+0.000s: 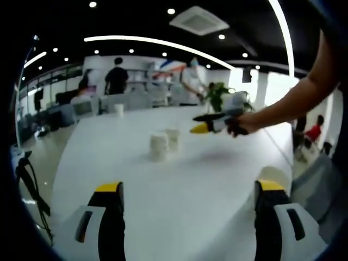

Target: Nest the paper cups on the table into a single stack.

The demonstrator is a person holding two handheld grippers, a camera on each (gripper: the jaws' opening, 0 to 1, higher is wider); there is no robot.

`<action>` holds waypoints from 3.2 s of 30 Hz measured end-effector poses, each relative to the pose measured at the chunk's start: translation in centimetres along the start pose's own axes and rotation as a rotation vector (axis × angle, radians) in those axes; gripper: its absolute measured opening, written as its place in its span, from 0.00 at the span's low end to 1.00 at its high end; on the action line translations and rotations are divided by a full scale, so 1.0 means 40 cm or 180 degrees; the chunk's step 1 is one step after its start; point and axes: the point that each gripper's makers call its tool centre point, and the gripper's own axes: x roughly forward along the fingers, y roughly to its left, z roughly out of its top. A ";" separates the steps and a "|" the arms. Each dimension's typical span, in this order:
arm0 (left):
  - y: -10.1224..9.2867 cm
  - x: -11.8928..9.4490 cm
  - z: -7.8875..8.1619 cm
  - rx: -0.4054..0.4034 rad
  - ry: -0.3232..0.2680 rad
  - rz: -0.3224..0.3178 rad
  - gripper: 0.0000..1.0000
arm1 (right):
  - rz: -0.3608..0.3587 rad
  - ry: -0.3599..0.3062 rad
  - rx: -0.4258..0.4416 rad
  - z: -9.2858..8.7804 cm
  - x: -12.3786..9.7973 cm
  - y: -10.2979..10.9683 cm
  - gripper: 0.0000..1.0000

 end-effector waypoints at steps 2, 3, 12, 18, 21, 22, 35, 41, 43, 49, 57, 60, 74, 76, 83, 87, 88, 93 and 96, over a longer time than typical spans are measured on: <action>0.006 -0.008 -0.005 -0.0002 0.0002 0.0023 0.98 | -0.0022 -0.0052 0.0046 0.004 0.018 -0.007 0.89; 0.009 -0.013 -0.008 -0.0012 0.0010 0.0043 0.98 | -0.0063 -0.0071 0.0054 0.005 0.026 -0.013 0.87; 0.029 -0.042 -0.020 -0.0038 0.0038 0.0126 0.98 | -0.0020 -0.0096 -0.0025 0.015 0.103 -0.019 0.83; 0.033 -0.046 -0.029 -0.0071 0.0047 0.0158 0.98 | -0.0113 0.0016 0.0085 -0.044 0.130 -0.030 0.75; 0.032 -0.048 -0.031 -0.0082 0.0035 0.0166 0.98 | -0.0146 0.0072 0.0026 -0.064 0.135 -0.026 0.66; 0.032 -0.049 -0.033 -0.0079 0.0037 0.0168 0.98 | -0.0144 0.0108 0.0017 -0.074 0.137 -0.026 0.63; 0.032 -0.059 -0.044 -0.0027 0.0068 0.0180 0.95 | -0.0192 0.0108 0.0090 -0.086 0.167 -0.017 0.40; 0.034 -0.056 -0.036 -0.0023 0.0046 0.0177 0.96 | -0.0155 0.0149 0.0093 -0.086 0.168 -0.010 0.36; 0.035 -0.057 -0.035 -0.0016 0.0051 0.0177 0.96 | -0.0152 0.0160 0.0108 -0.085 0.167 -0.012 0.35; 0.033 -0.058 -0.039 -0.0016 0.0068 0.0180 0.97 | -0.0165 0.0131 0.0045 -0.071 0.156 -0.013 0.35; 0.032 -0.055 -0.037 -0.0032 0.0057 0.0177 0.98 | -0.0182 0.0146 -0.0001 -0.036 0.144 -0.024 0.35; 0.031 -0.052 -0.039 -0.0078 0.0064 0.0166 0.98 | -0.0183 0.0157 -0.0022 -0.022 0.143 -0.034 0.35; 0.024 -0.045 -0.026 -0.0046 0.0041 0.0141 0.98 | -0.0235 0.0126 -0.0110 0.063 0.105 -0.063 0.35; 0.022 -0.044 -0.025 -0.0039 0.0039 0.0131 0.98 | -0.0246 0.0145 -0.0112 0.071 0.098 -0.067 0.35; 0.018 -0.045 -0.018 -0.0031 0.0014 0.0127 0.98 | -0.0281 0.0155 -0.0078 0.120 0.073 -0.089 0.35; 0.016 -0.044 -0.016 -0.0035 0.0008 0.0121 0.98 | -0.0273 0.0105 -0.0106 0.158 0.066 -0.092 0.35; 0.014 -0.043 -0.014 -0.0047 0.0003 0.0115 0.98 | -0.0271 0.0088 -0.0135 0.170 0.064 -0.092 0.35; 0.014 -0.043 -0.006 -0.0030 -0.0005 0.0117 0.98 | -0.0288 0.0075 -0.0188 0.205 0.057 -0.100 0.35; 0.013 -0.043 0.001 -0.0028 -0.0019 0.0125 0.98 | -0.0297 0.0079 -0.0189 0.214 0.054 -0.107 0.35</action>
